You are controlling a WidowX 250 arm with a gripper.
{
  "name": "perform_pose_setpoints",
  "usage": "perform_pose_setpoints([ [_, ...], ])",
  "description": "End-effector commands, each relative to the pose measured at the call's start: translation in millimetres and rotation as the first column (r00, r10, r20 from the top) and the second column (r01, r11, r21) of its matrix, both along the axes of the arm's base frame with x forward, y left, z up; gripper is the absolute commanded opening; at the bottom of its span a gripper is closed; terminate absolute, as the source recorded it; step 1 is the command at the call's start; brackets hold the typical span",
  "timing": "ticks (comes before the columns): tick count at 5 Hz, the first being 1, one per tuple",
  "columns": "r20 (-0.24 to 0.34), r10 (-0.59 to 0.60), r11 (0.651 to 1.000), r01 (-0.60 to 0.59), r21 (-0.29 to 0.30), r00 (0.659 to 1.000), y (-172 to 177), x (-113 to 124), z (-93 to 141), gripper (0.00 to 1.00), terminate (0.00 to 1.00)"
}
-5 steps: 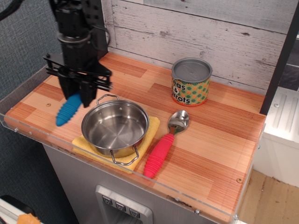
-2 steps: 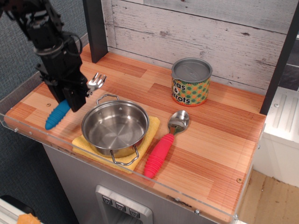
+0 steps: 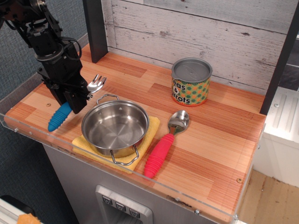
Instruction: Move the spatula from right to left side of the vessel.
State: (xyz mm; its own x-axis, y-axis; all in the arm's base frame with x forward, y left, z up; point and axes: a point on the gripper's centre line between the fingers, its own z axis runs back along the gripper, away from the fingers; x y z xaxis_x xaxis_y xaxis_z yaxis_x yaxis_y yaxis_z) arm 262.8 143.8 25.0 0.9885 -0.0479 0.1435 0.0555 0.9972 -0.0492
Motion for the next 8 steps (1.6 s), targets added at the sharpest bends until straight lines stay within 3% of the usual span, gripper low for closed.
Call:
perform_pose_setpoints([
  [1, 0.011, 0.021, 1.000, -0.021, 0.017, 1.000, 7.0, -2.5, 3.8, 0.00, 0.00],
  [2, 0.003, 0.015, 1.000, -0.015, 0.012, 1.000, 8.2, -4.4, 0.9, 0.00, 0.00],
  [3, 0.008, 0.000, 1.000, 0.000, 0.002, 1.000, 8.1, -4.7, 3.4, 1.00, 0.00],
  [5, 0.020, -0.003, 1.000, 0.003, 0.010, 1.000, 8.9, -8.1, 10.9, 1.00, 0.00],
  [7, 0.045, 0.054, 0.997, -0.056, 0.052, 0.998, 8.5, -19.0, 41.2, 1.00, 0.00],
  [8, 0.038, 0.116, 0.987, -0.119, 0.111, 0.993, 3.0, -20.7, 60.3, 1.00, 0.00],
])
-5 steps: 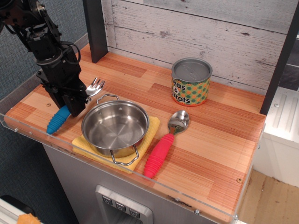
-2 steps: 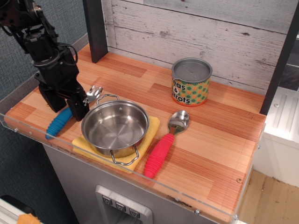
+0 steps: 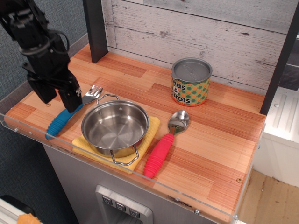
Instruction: Move the spatula from right to left side of the vessel.
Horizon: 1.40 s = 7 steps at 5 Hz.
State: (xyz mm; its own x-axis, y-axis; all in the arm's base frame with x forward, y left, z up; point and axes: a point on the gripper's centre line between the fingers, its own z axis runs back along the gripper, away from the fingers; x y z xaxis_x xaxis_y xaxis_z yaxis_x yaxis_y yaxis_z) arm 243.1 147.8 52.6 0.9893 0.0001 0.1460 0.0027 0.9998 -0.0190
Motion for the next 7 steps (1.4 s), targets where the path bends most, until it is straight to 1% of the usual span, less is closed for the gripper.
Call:
perform_pose_setpoints([
  [1, 0.058, 0.117, 0.993, -0.119, 0.026, 0.991, -8.1, 6.3, 46.5, 1.00, 0.00],
  [2, 0.071, 0.131, 0.991, -0.131, -0.001, 0.989, -24.6, 24.4, 57.1, 1.00, 0.00],
  [3, 0.107, 0.104, 0.994, -0.101, -0.037, 0.989, -39.1, 41.6, 64.5, 1.00, 0.00],
  [4, 0.154, 0.099, 0.994, -0.091, -0.055, 0.983, -49.1, 53.7, 73.7, 1.00, 0.00],
  [5, 0.173, 0.105, 0.993, -0.095, -0.064, 0.979, -63.9, 68.5, 81.2, 1.00, 0.00],
  [6, 0.180, 0.113, 0.993, -0.106, -0.047, 0.977, -76.9, 80.8, 81.5, 1.00, 0.00],
  [7, 0.179, 0.112, 0.993, -0.106, -0.043, 0.977, -82.0, 92.4, 82.3, 1.00, 0.00],
])
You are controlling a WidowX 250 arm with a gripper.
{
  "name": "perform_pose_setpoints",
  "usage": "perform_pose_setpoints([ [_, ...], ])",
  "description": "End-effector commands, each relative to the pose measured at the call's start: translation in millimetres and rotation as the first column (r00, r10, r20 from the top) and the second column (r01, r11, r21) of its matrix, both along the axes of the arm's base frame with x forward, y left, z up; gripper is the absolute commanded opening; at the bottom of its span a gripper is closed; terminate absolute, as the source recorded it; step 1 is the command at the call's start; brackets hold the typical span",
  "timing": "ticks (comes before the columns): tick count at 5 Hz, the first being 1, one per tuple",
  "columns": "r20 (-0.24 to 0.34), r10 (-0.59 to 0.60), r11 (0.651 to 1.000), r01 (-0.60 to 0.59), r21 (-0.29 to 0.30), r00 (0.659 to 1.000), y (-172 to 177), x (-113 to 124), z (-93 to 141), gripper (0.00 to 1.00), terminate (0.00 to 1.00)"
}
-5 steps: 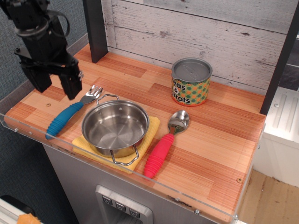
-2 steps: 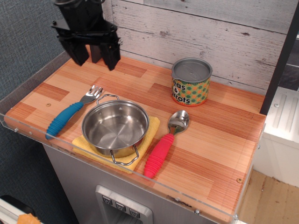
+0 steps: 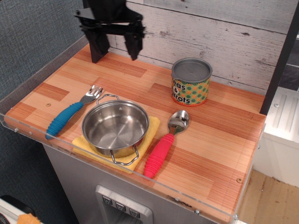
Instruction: Move the spatula from right to left side of the vessel.
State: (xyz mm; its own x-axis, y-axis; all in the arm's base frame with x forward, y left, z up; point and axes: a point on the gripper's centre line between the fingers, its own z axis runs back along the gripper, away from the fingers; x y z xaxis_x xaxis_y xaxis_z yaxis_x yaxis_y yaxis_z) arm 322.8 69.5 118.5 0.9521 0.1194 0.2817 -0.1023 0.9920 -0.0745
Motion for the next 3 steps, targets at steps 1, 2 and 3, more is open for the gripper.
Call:
perform_pose_setpoints([
  [1, 0.058, 0.056, 0.998, -0.057, 0.017, 0.997, -0.2, 22.4, 17.7, 1.00, 0.00],
  [2, 0.058, 0.056, 0.998, -0.057, 0.017, 0.997, -0.2, 22.4, 17.7, 1.00, 0.00],
  [3, 0.058, 0.056, 0.998, -0.057, 0.017, 0.997, -0.2, 22.4, 17.7, 1.00, 1.00],
])
